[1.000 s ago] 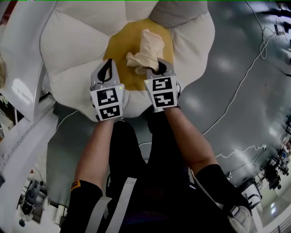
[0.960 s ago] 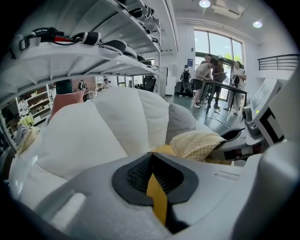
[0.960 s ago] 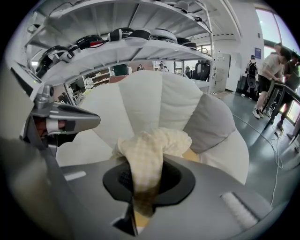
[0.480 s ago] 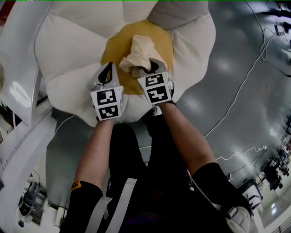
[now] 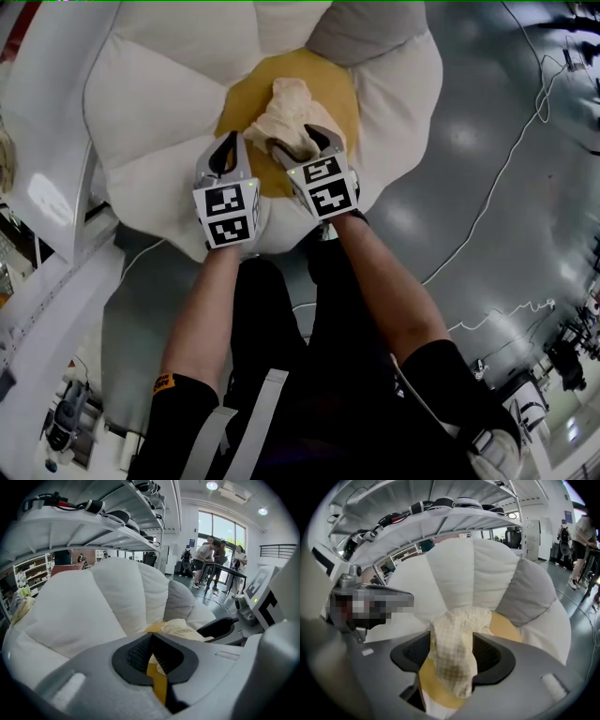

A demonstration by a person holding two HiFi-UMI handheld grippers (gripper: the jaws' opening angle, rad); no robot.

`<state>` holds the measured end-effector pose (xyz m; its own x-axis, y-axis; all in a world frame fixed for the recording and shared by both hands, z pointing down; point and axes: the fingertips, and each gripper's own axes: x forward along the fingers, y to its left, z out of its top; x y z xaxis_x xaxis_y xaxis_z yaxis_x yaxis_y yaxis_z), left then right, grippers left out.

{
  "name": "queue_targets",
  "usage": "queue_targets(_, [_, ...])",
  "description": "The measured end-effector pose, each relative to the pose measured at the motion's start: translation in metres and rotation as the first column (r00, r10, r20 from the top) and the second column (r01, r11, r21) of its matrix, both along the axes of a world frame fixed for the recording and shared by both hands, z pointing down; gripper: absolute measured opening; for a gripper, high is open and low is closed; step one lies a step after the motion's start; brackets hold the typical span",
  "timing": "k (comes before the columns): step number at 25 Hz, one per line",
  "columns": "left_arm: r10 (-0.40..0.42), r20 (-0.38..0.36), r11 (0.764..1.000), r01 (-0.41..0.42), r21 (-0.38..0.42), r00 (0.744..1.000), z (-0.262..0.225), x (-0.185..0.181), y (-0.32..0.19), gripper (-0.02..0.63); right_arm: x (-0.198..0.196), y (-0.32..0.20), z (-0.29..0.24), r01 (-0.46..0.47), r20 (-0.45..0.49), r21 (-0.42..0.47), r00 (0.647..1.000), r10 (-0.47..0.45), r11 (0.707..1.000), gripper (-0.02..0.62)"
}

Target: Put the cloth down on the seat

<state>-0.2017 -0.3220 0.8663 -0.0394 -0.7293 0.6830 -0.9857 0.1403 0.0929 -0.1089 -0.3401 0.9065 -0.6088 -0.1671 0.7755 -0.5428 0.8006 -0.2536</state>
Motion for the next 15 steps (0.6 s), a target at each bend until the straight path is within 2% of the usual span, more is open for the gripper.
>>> queue_targets(4, [0.007, -0.005, 1.0, -0.007, 0.004, 1.0, -0.041, 0.001, 0.01, 0.002, 0.008, 0.008, -0.043, -0.026, -0.004, 0.004, 1.0, 0.026, 1.0, 0.276])
queue_targets(7, [0.014, -0.004, 1.0, -0.014, 0.017, 1.0, -0.08, -0.001, 0.013, 0.002, 0.012, 0.009, -0.081, -0.058, -0.003, 0.022, 0.998, 0.058, 0.998, 0.245])
queue_targets(15, [0.035, 0.013, 0.997, -0.036, 0.062, 0.999, -0.175, -0.003, 0.021, 0.002, 0.024, 0.005, -0.189, -0.163, 0.031, 0.113, 0.987, 0.161, 0.98, 0.062])
